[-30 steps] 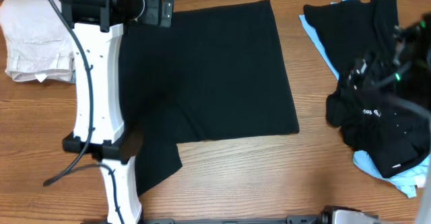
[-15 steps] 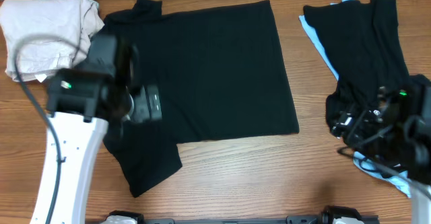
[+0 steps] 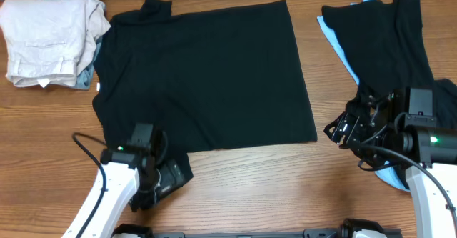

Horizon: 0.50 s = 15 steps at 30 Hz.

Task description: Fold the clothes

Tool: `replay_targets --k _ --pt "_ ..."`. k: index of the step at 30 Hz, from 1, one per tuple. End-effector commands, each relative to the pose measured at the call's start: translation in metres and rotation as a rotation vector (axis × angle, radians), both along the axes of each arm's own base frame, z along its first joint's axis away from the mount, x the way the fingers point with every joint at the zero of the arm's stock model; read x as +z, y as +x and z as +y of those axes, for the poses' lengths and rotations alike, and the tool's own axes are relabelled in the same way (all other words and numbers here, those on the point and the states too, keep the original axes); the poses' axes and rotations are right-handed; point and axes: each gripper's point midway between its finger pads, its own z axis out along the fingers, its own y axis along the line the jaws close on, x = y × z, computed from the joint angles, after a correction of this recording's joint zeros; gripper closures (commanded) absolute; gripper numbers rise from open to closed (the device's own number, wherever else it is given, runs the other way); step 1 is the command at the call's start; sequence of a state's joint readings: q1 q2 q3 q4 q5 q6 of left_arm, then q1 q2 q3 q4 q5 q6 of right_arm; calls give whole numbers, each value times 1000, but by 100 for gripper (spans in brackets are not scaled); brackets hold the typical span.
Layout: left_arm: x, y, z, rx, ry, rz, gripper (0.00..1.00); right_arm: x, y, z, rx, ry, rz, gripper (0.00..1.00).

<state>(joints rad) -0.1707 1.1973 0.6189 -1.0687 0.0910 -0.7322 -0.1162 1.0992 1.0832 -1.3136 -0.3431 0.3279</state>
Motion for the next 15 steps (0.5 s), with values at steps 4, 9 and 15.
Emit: replay_targets --k 4,9,15 --pt "-29 -25 -6 118 -65 67 7 -6 5 2 27 5 8 13" --pt "-33 -1 -10 121 -93 -33 11 -9 9 2 42 1 9 13" --pt "-39 6 0 197 -27 -41 21 -8 13 1 46 -2 -8 13"
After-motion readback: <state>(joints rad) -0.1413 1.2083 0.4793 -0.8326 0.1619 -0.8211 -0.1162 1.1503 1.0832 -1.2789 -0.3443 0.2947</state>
